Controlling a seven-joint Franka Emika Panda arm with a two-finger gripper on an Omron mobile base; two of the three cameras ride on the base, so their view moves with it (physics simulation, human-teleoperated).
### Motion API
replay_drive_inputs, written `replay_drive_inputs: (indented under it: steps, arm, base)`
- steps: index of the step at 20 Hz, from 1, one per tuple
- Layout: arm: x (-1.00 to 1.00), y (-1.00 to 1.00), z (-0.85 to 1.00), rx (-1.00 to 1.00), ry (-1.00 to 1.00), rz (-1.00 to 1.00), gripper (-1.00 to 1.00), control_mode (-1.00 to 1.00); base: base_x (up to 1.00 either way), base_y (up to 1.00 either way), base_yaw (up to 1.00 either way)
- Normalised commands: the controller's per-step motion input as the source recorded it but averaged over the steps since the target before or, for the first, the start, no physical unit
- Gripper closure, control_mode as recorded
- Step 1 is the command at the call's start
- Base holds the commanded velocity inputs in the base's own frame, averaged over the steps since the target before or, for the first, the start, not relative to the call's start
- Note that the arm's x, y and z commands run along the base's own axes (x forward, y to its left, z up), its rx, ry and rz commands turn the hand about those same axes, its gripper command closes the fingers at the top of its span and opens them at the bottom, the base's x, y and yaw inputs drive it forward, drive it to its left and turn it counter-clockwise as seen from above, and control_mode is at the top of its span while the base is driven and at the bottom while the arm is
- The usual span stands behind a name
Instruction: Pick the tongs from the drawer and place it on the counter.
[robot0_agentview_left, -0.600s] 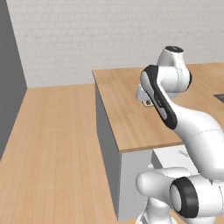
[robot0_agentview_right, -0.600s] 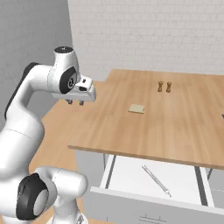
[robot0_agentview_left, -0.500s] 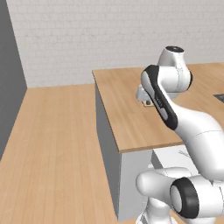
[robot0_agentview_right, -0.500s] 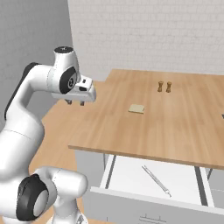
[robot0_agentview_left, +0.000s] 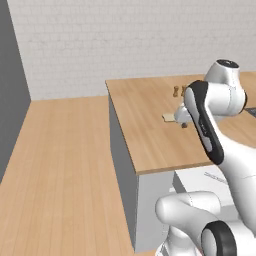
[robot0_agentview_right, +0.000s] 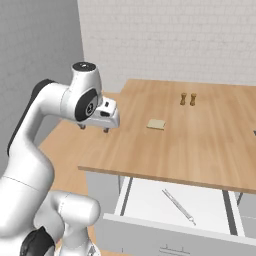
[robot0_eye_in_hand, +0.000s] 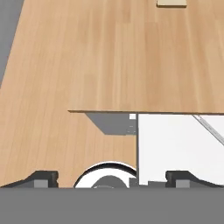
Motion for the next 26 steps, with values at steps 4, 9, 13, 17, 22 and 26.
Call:
replay_drive_inputs:
  steps: [4,9,13,17,22,26]
  arm:
    - [-0.5,-0.66,-0.27,0.01,0.0,0.0,-1.0,-1.0]
    - [-0.37,-0.71,-0.3,0.0,0.0,0.0,-1.0,-1.0]
    - [-0.27,-0.9,-0.39,0.0,0.0,0.0,-1.0,-1.0]
    - [-0.14,-0.94,-0.38,0.0,0.0,-0.01,-1.0,-1.0]
    - [-0.07,-0.87,-0.48,-0.05,0.01,-0.04,-1.0,-1.0]
    - [0.0,-0.66,-0.33,-0.04,0.02,-0.05,-1.0,-1.0]
  base:
    - [0.0,0.0,0.0]
    - [0.0,0.0,0.0]
    - [0.0,0.0,0.0]
    - [0.0,0.0,0.0]
    - [0.0,0.0,0.0]
    - [0.0,0.0,0.0]
